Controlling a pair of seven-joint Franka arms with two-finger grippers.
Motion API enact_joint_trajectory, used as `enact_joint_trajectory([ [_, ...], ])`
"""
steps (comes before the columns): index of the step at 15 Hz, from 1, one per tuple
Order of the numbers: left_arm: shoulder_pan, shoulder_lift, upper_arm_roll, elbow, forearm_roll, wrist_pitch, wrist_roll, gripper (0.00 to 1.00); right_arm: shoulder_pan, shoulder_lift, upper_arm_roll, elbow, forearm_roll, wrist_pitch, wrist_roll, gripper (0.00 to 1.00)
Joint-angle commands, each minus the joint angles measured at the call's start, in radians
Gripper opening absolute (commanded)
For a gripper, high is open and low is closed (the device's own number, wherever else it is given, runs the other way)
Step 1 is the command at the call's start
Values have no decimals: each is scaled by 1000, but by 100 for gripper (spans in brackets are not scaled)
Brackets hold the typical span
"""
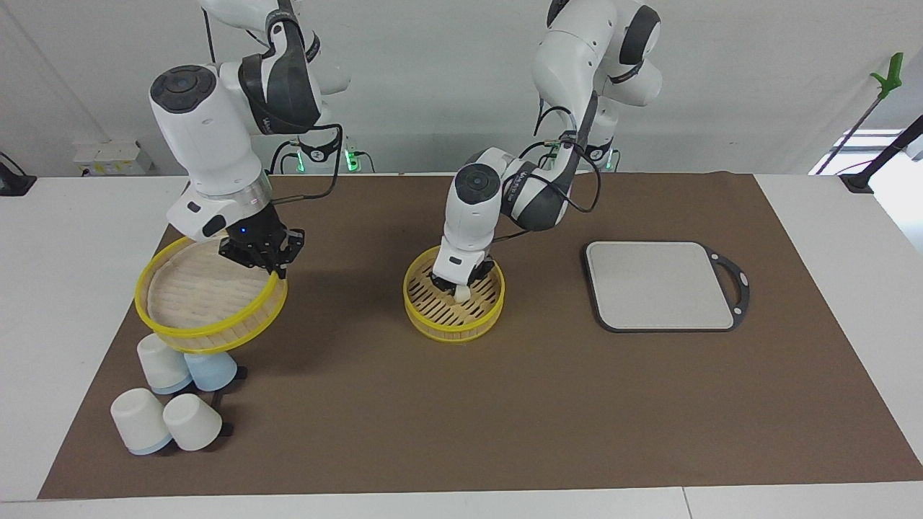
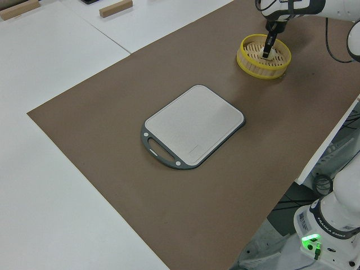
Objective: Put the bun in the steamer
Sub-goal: 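Lower the bun into the steamer and open the left gripper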
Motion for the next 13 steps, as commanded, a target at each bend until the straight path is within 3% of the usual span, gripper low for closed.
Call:
enact_joint_trajectory([
  [1, -16, -8, 17, -26, -1, 31, -10, 46, -1, -38, 4, -42, 15, 26, -10, 0],
  [2, -15, -8, 17, -26, -1, 31, -10, 52, 1, -38, 4, -44, 15, 26, -10, 0],
  [5, -16, -9, 18, -29, -1, 39, -13, 98, -1, -38, 4, -53, 15, 44, -15, 0],
  [11, 1, -26, 67, 57, 2, -79, -67, 100, 2, -29, 10, -53, 14, 72, -15, 0],
  [13, 14, -102, 126, 63, 2, -102, -58, 100, 31, -26, 10, -53, 14, 70, 34, 0],
])
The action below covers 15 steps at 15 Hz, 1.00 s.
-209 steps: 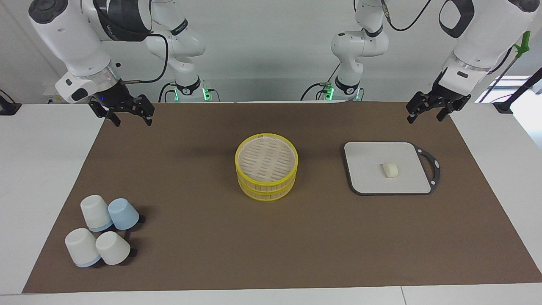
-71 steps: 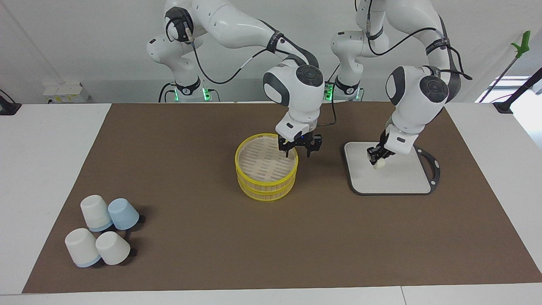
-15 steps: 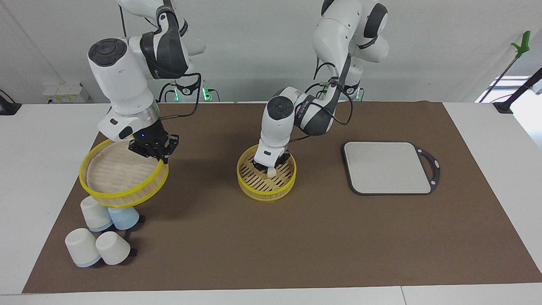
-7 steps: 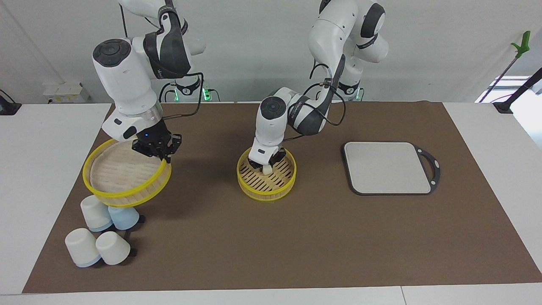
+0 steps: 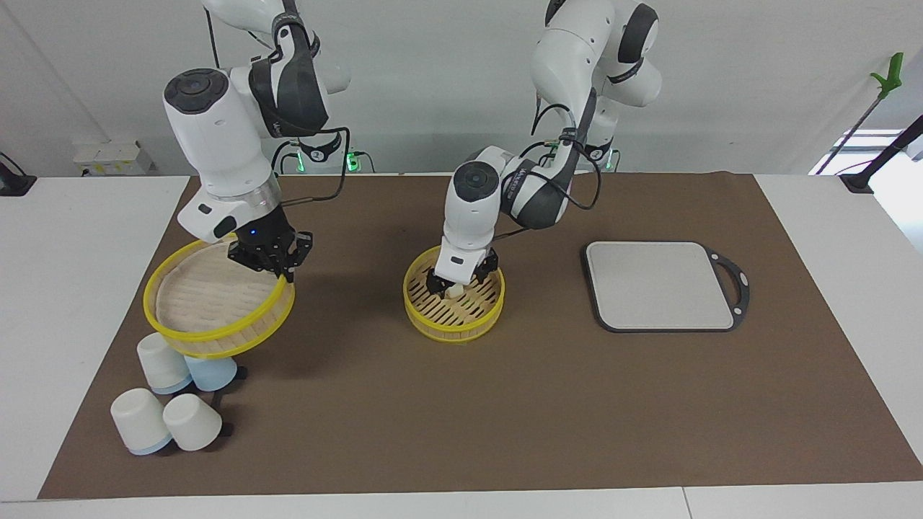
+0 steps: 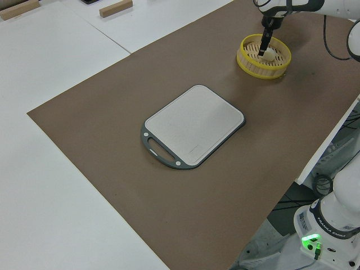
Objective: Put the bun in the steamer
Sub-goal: 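Retract the left gripper while the right gripper brings the lid back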
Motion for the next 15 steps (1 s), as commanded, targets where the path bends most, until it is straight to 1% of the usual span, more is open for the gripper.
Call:
enact_joint_trajectory([
  [1, 37, -120, 54, -5, 1, -67, -3, 100, 28, -21, 6, -27, 12, 21, 58, 0],
  [3, 91, -158, 57, 3, 7, -126, -3, 100, 79, -13, 6, -20, 12, 22, 146, 0],
  [5, 131, -204, 57, 1, 77, -167, 0, 100, 145, 2, 6, -3, 12, 16, 258, 0],
  [7, 204, -259, 55, -10, 88, -213, 70, 100, 207, 37, 4, 32, 11, 9, 403, 0],
  [9, 282, -315, 55, -27, 87, -276, 208, 100, 266, 106, 4, 113, 8, -31, 511, 0],
  [11, 356, -359, 55, -42, 87, -348, 344, 100, 336, 181, 1, 192, 0, -45, 627, 0],
  [13, 417, -397, 55, -62, 87, -386, 470, 100, 390, 276, -3, 300, -8, -85, 742, 0],
  [15, 468, -433, 55, -69, 87, -426, 550, 100, 430, 370, -5, 416, -21, -116, 827, 0],
])
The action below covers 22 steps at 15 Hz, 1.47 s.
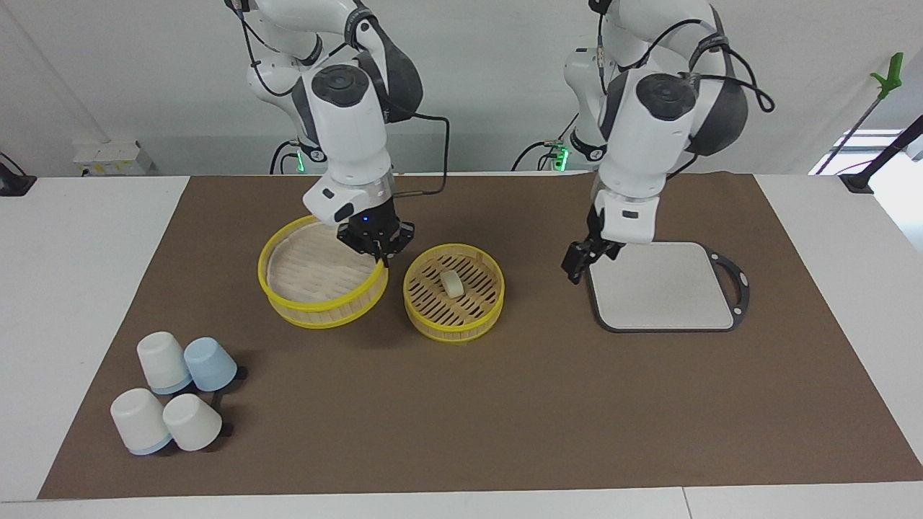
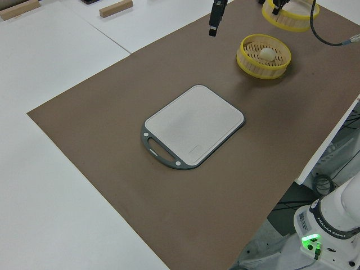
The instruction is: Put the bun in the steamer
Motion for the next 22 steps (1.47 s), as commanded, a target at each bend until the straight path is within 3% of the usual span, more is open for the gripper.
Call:
enact_joint_trajectory([
  [1, 67, -80, -15, -53, 20, -59, 129, 100, 42, 161, -8, 228, -15, -67, 112, 0],
  [5, 106, -117, -13, -77, 20, -93, 228, 100, 135, 250, -23, 342, -21, -113, 227, 0],
  [14, 139, -151, -9, -48, 49, -133, 355, 100, 163, 275, -29, 330, -8, -17, 275, 0],
  [19, 179, -99, -26, 31, 75, -211, 446, 100, 166, 275, -28, 316, -3, 38, 269, 0],
  [22, 236, -73, -85, 126, 73, -265, 464, 100, 165, 267, -28, 264, -9, 65, 264, 0],
])
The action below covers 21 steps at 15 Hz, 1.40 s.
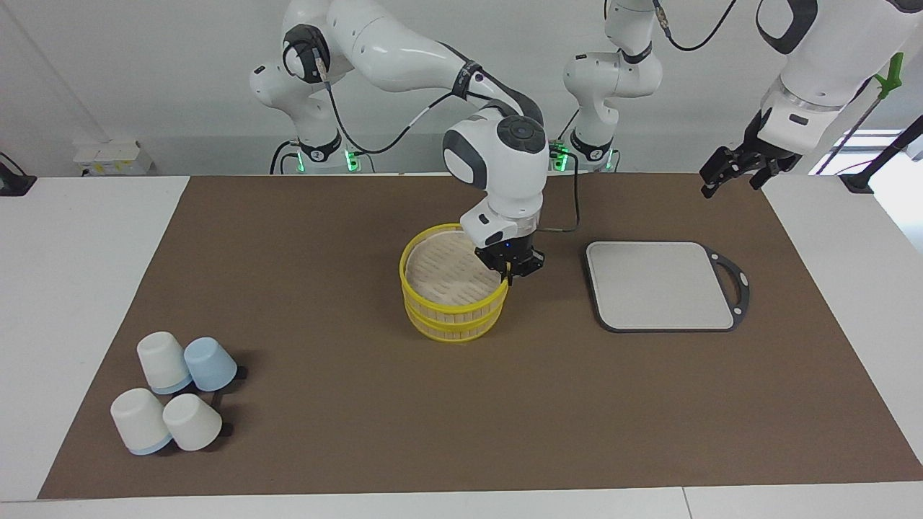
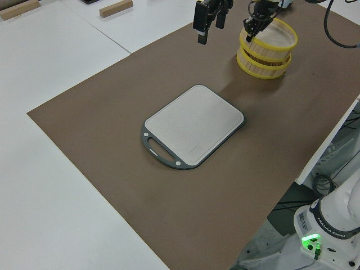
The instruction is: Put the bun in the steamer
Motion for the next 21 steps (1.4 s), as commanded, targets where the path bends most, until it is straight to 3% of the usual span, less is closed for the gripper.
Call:
enact_joint_trajectory([
  [1, 43, 30, -51, 94, 25, -58, 27, 100, -3, -7, 3, -43, -5, 24, -3, 0],
  [5, 52, -41, -46, 27, 23, -43, 28, 100, -11, -40, 3, -130, -3, 84, -13, 0],
  [21, 81, -84, -71, -32, 20, -46, 19, 100, 4, -47, 6, -134, 1, 69, -7, 0],
])
